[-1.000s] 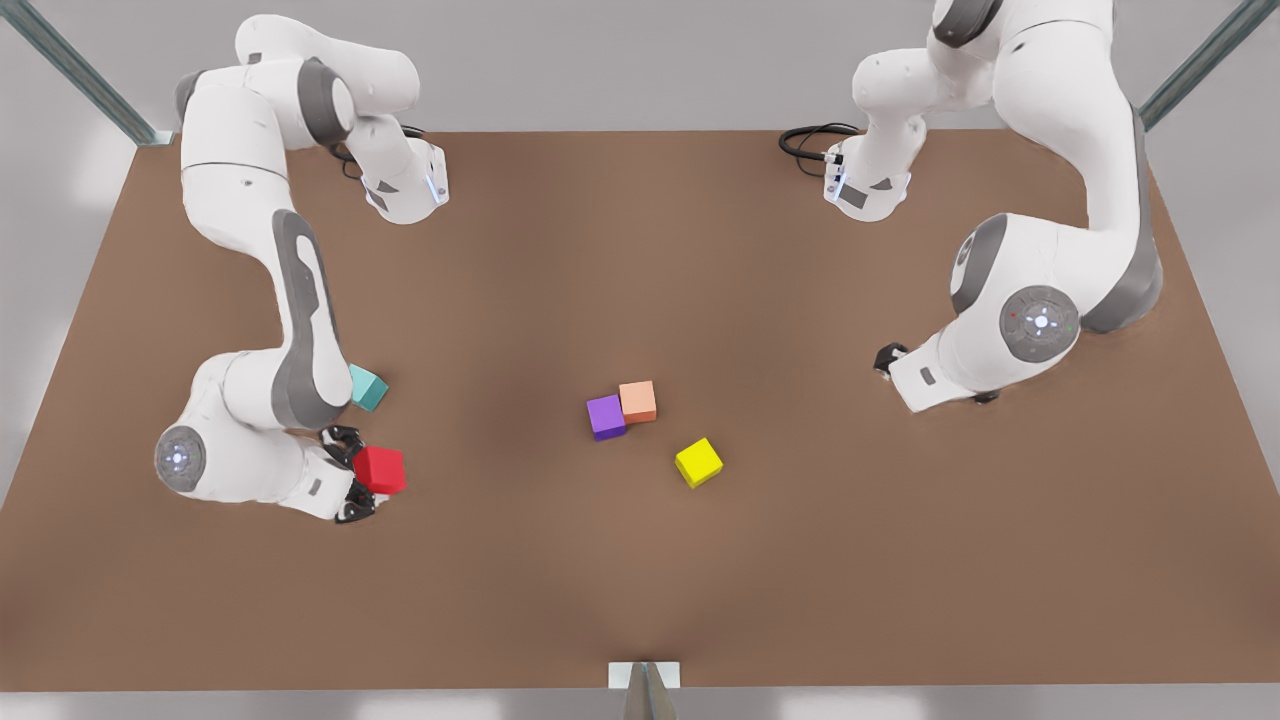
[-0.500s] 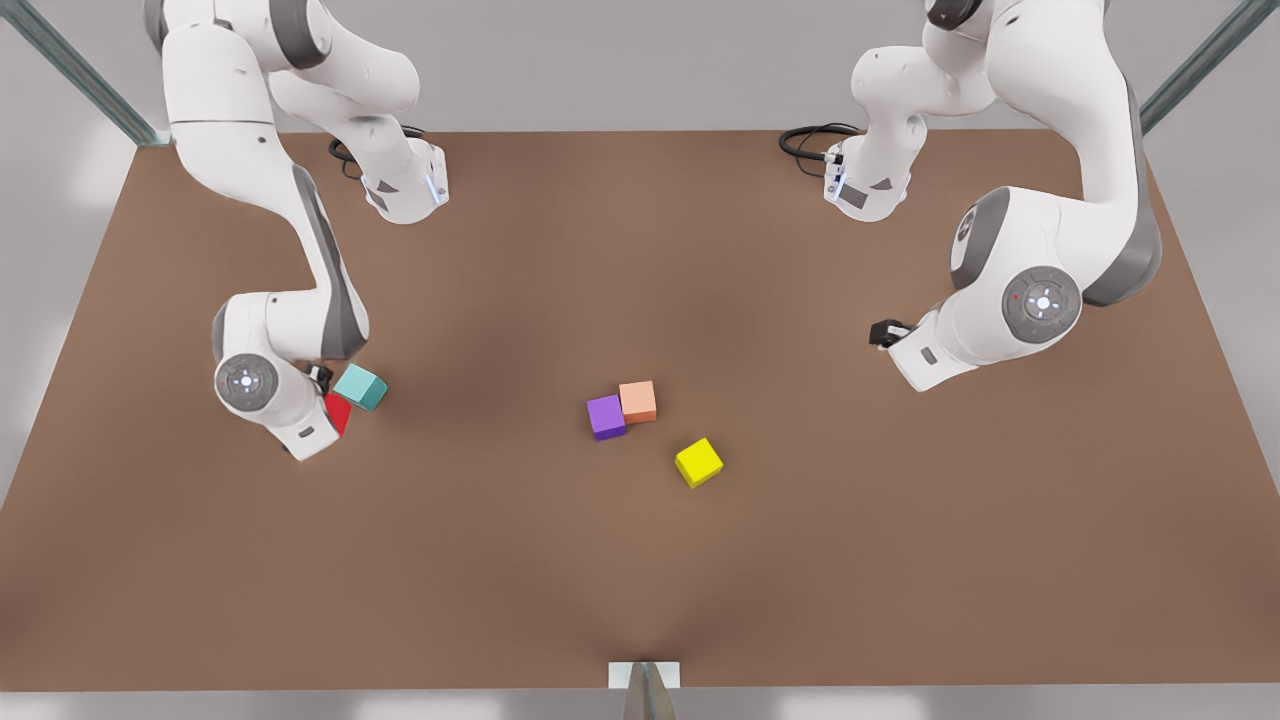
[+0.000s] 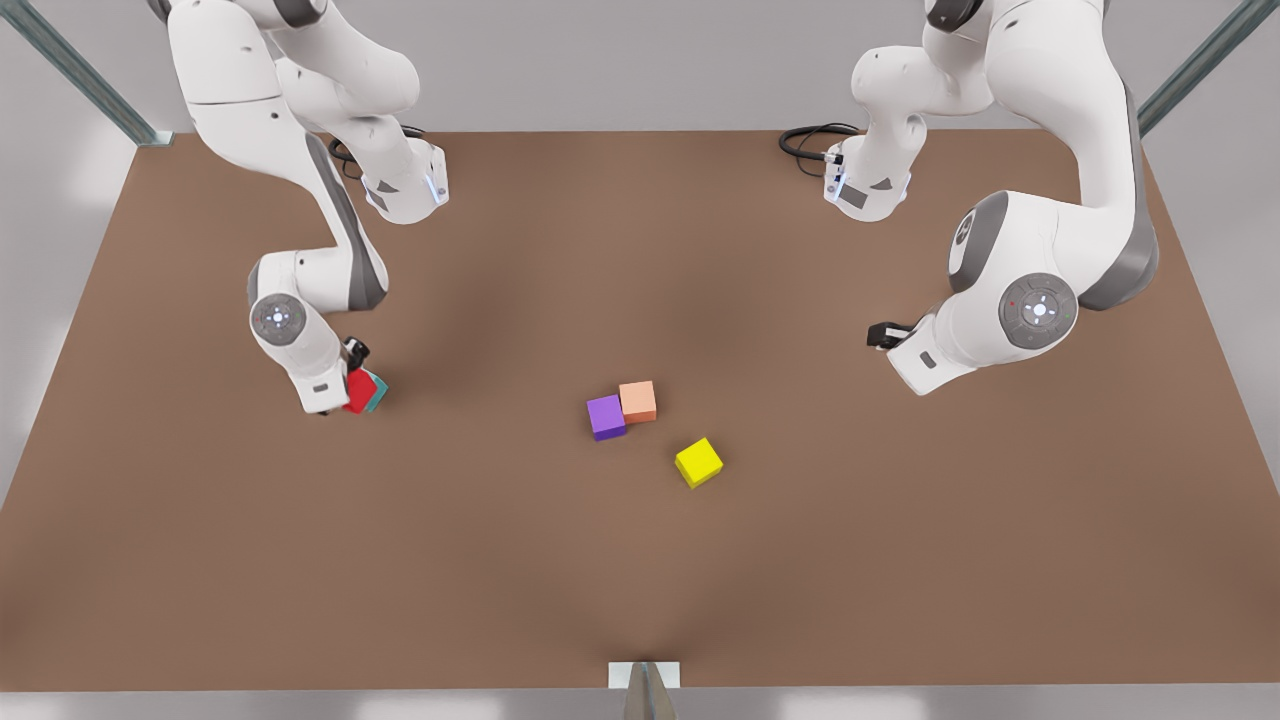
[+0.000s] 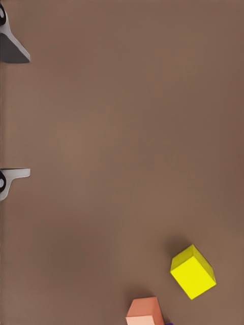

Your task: Pick up red wooden cube and pass to hand red wooden cube and place in blue wooden cube

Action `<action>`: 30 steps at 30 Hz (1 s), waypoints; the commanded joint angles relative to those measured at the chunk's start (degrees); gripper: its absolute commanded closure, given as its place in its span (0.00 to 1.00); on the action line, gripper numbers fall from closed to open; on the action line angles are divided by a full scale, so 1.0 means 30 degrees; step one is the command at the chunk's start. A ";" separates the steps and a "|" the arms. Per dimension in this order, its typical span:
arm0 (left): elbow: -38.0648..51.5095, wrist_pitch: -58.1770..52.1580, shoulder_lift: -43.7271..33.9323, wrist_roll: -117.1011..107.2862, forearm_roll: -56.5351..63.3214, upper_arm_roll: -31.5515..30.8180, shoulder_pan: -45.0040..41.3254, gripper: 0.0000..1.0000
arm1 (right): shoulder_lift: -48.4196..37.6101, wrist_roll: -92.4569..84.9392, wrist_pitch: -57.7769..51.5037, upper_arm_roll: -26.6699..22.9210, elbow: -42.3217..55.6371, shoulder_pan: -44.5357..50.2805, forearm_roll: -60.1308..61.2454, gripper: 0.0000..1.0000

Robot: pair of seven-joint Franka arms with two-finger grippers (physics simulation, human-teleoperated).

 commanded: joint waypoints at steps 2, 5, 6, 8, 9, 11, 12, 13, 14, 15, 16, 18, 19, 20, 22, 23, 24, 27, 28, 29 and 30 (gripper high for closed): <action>0.0008 -0.0081 -0.0021 -0.0716 0.0011 -0.0007 0.0018 0.00 | -0.0068 0.5239 0.0913 -0.0023 -0.0207 -0.0179 -0.0221 0.49; 0.0008 -0.0081 -0.0021 -0.0716 0.0011 -0.0007 0.0018 0.00 | -0.0067 0.5209 0.0883 -0.0023 -0.0675 -0.0327 -0.0221 0.49; 0.0008 -0.0081 -0.0021 -0.0716 0.0011 -0.0007 0.0018 0.00 | -0.0068 0.5209 0.0883 -0.0023 -0.0704 -0.0356 -0.0221 0.49; -0.0021 -0.0052 0.0095 -0.0716 0.0011 -0.0007 0.0018 0.00 | 0.0050 0.5209 0.0883 -0.0023 -0.0792 -0.0472 -0.0250 0.49; -0.0021 -0.0023 0.0126 -0.0716 0.0011 -0.0007 0.0018 0.00 | 0.0050 0.5238 0.0913 -0.0023 -0.1055 -0.0473 -0.0250 0.49; -0.0021 -0.0023 0.0213 -0.0716 0.0011 -0.0007 0.0018 0.00 | 0.0050 0.5238 0.0913 -0.0023 -0.1261 -0.0502 -0.0250 0.49; -0.0021 -0.0023 0.0243 -0.0716 0.0011 -0.0007 0.0018 0.00 | 0.0021 0.5238 0.0913 -0.0023 -0.1407 -0.0531 -0.0250 0.49; -0.0021 -0.0023 0.0243 -0.0716 0.0011 -0.0007 0.0018 0.00 | 0.0021 0.5238 0.0942 -0.0023 -0.1525 -0.0678 -0.0250 0.49; -0.0021 -0.0023 0.0243 -0.0745 0.0011 -0.0007 0.0018 0.00 | 0.0021 0.5238 0.0942 -0.0023 -0.1613 -0.0678 -0.0250 0.49; -0.0021 -0.0023 0.0243 -0.0746 0.0011 -0.0007 0.0018 0.00 | 0.0021 0.5238 0.0942 -0.0023 -0.1642 -0.0678 -0.0250 0.49; -0.0021 -0.0023 0.0243 -0.0746 0.0011 -0.0007 0.0018 0.00 | 0.0021 0.5238 0.0942 -0.0023 -0.1642 -0.0678 -0.0250 0.47; -0.0021 -0.0023 0.0272 -0.0746 0.0011 -0.0007 0.0018 0.00 | 0.0050 0.5297 0.0942 -0.0023 -0.1613 -0.0678 -0.0221 0.00; -0.0021 -0.0023 0.0331 -0.0717 0.0011 -0.0007 0.0018 0.00 | 0.0050 0.5268 0.0942 -0.0023 -0.1613 -0.0678 -0.0221 0.00; -0.0021 -0.0023 0.0331 -0.0746 0.0011 -0.0007 0.0018 0.00 | 0.0079 0.5268 0.0942 -0.0023 -0.1584 -0.0678 -0.0250 0.00; -0.0021 -0.0023 0.0331 -0.0746 0.0011 -0.0007 0.0018 0.00 | 0.0108 0.5297 0.0942 -0.0023 -0.1554 -0.0678 -0.0221 0.00; -0.0021 -0.0023 0.0331 -0.0746 0.0011 -0.0007 0.0018 0.00 | 0.0079 0.5297 0.0913 -0.0023 -0.1525 -0.0678 -0.0250 0.00; -0.0021 -0.0023 0.0360 -0.0746 0.0011 -0.0007 0.0018 0.00 | 0.0079 0.5297 0.0825 -0.0023 -0.1437 -0.0678 -0.0250 0.00; -0.0021 -0.0023 0.0360 -0.0775 0.0011 -0.0007 -0.0012 0.00 | -0.0097 0.5297 0.0445 0.0006 -0.1145 -0.0678 -0.0250 0.00; -0.0021 -0.0023 0.0360 -0.0804 0.0011 -0.0007 -0.0012 0.00 | -0.0213 0.5268 -0.0024 0.0006 -0.0881 -0.0678 -0.0250 0.00; -0.0021 -0.0023 0.0389 -0.0804 0.0011 -0.0007 -0.0012 0.00 | -0.0272 0.5268 -0.0200 0.0006 -0.0851 -0.0678 -0.0250 0.00; -0.0021 -0.0023 0.0389 -0.0804 0.0011 -0.0007 -0.0012 0.00 | -0.0448 0.5268 -0.0375 0.0035 -0.0822 -0.0678 -0.0250 0.00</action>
